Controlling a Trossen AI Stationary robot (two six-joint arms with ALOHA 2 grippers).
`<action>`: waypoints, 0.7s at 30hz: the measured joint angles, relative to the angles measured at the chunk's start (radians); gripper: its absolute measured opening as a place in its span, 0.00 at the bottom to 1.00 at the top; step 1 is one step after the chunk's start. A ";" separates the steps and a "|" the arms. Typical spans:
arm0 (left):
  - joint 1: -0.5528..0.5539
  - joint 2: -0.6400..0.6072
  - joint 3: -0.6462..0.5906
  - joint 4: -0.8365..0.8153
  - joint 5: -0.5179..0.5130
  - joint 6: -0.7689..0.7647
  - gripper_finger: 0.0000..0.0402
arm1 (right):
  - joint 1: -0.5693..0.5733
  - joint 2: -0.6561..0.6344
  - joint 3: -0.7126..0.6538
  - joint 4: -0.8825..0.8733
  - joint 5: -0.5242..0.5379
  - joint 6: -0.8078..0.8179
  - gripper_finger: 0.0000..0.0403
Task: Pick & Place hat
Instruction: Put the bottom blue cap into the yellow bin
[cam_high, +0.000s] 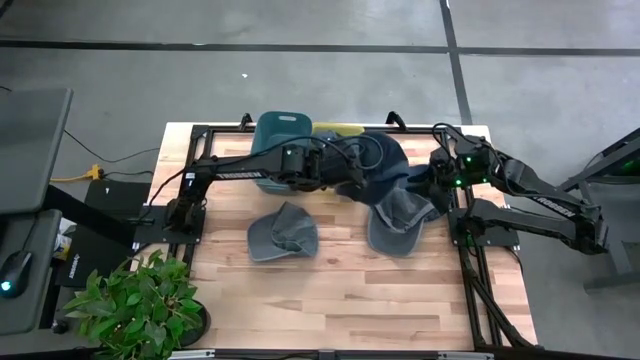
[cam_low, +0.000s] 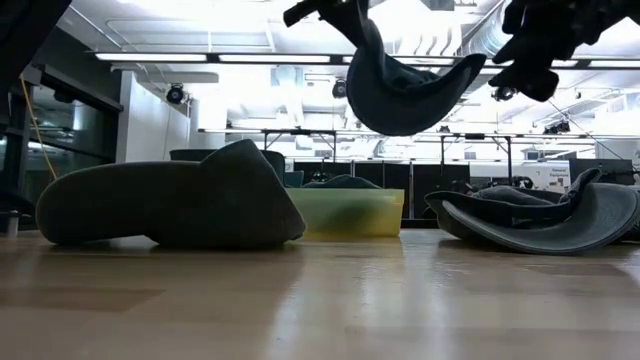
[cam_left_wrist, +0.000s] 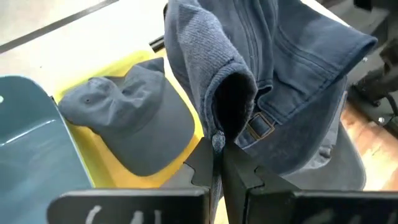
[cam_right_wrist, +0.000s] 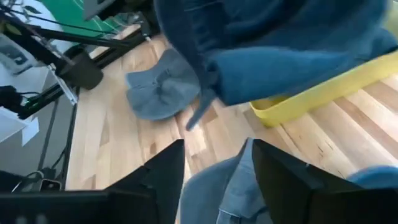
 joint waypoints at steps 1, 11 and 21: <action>0.000 0.000 0.000 0.009 -0.001 0.000 0.01 | 0.000 0.000 0.000 0.004 -0.002 -0.004 0.47; 0.040 0.000 0.000 0.134 0.013 0.072 0.01 | 0.000 0.034 0.000 0.117 0.014 0.002 0.52; 0.054 0.000 0.000 0.190 0.046 0.109 0.01 | 0.000 0.115 0.000 0.225 0.065 -0.001 0.50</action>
